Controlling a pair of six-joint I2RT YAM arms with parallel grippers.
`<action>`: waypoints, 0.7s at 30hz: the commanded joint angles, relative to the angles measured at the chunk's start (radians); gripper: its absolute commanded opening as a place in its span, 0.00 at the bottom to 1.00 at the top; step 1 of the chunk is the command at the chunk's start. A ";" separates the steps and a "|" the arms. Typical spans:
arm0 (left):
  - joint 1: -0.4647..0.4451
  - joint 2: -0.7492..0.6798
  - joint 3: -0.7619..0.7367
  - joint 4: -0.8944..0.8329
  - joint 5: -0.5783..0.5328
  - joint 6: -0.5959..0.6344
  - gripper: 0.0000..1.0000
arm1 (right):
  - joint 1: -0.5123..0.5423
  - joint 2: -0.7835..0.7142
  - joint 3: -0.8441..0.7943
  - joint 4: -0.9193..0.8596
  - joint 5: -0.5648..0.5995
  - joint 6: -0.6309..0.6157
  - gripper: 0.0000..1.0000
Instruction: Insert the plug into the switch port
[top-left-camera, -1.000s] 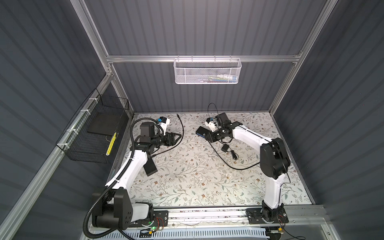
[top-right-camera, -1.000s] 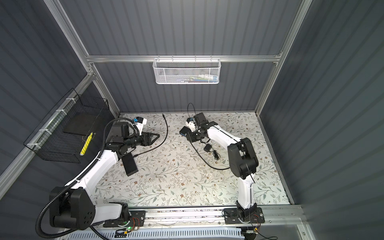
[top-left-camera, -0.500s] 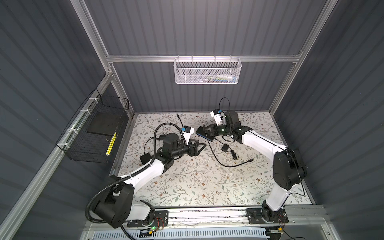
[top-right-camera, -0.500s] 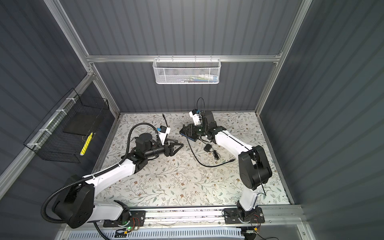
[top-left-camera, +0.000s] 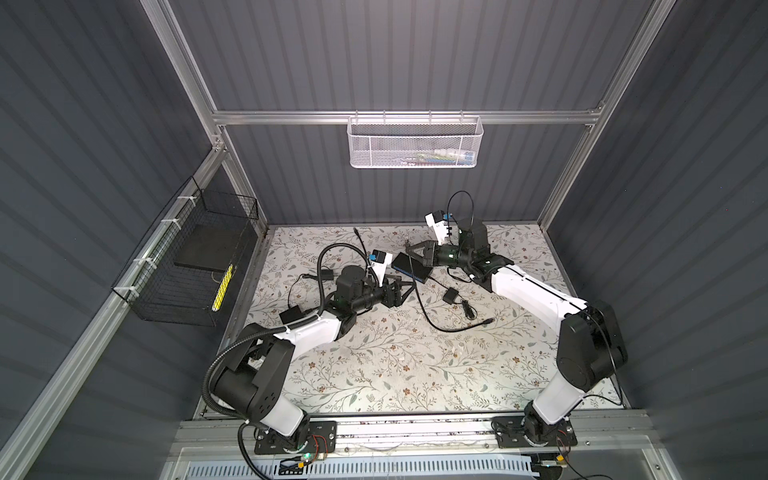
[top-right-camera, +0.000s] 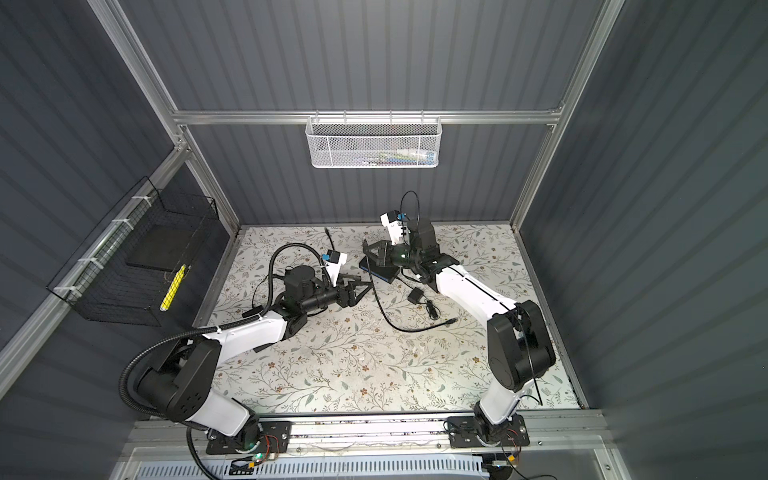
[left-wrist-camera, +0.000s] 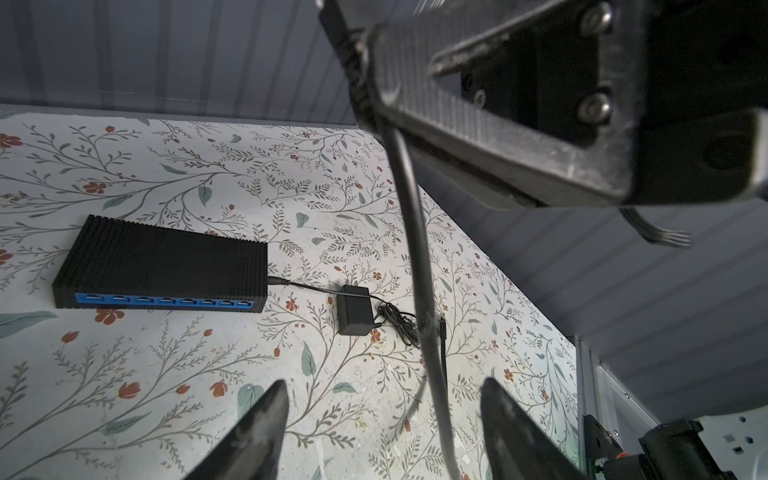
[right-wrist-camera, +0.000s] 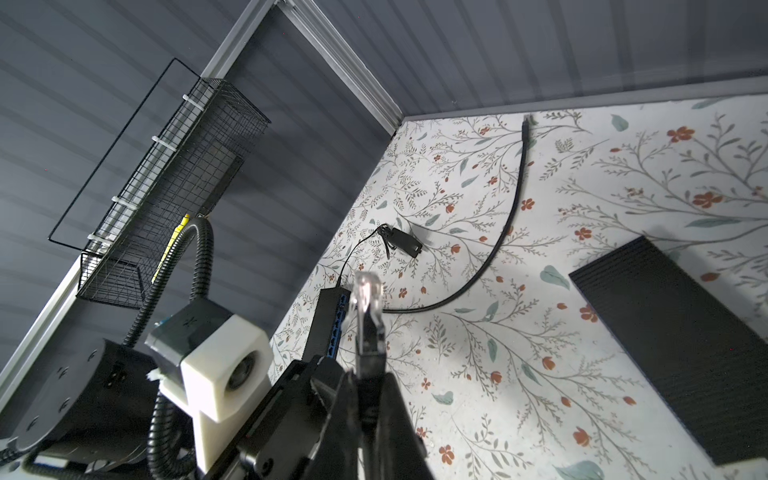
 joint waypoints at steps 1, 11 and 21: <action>-0.011 0.024 0.044 0.083 0.024 -0.032 0.72 | 0.004 -0.009 -0.021 0.051 -0.032 0.038 0.02; -0.017 0.062 0.057 0.117 0.052 -0.052 0.57 | 0.004 -0.008 -0.034 0.085 -0.049 0.056 0.02; -0.018 0.064 0.073 0.116 0.080 -0.062 0.31 | 0.001 -0.011 -0.048 0.120 -0.067 0.084 0.02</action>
